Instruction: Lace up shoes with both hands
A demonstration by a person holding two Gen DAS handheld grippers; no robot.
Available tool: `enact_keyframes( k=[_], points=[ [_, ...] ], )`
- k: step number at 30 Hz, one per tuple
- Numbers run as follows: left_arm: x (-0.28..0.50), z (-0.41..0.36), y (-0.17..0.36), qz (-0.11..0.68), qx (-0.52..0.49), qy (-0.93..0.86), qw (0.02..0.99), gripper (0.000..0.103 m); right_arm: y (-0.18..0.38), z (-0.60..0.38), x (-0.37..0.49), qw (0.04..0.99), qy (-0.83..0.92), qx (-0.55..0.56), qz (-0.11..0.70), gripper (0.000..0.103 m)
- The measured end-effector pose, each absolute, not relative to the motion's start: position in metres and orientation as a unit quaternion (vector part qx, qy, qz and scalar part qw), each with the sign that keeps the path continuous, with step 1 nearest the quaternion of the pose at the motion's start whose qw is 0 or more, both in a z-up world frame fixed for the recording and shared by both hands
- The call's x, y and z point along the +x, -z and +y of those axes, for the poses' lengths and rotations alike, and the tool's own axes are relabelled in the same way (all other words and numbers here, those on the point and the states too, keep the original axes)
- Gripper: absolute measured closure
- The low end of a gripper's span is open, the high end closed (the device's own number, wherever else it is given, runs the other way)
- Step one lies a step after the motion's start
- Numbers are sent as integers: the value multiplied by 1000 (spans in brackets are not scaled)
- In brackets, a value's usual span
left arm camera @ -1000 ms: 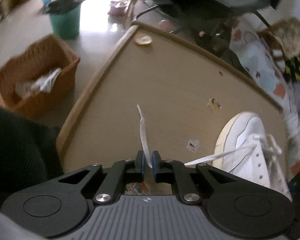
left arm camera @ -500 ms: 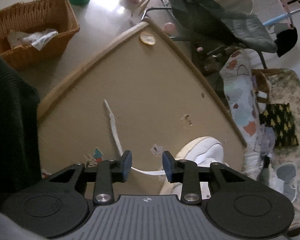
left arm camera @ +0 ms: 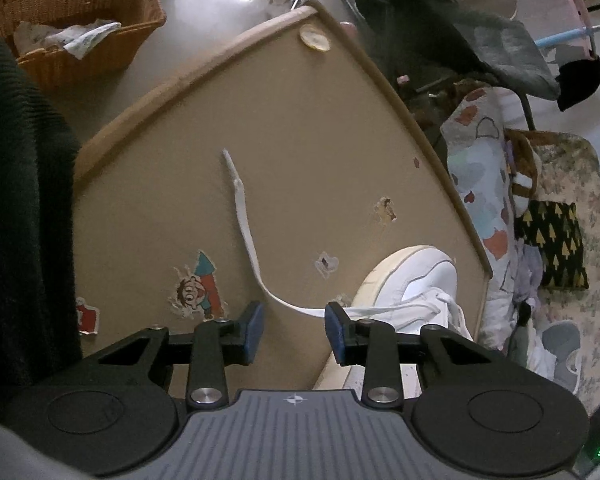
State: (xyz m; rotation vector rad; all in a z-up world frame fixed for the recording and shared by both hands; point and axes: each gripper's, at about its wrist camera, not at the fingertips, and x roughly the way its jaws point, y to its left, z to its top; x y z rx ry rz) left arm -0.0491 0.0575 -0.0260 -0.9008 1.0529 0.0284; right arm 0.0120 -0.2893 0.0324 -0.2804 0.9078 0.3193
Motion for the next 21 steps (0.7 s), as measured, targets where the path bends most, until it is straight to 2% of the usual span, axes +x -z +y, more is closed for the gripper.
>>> enact_keyframes(
  k=[11, 21],
  points=[
    [-39, 63, 25, 490, -417, -8, 765, 66, -3, -263, 42, 890, -177, -134, 398, 48],
    [-35, 55, 22, 498, -391, 9, 774, 66, 5, -260, 54, 925, -127, -133, 333, 47]
  ],
)
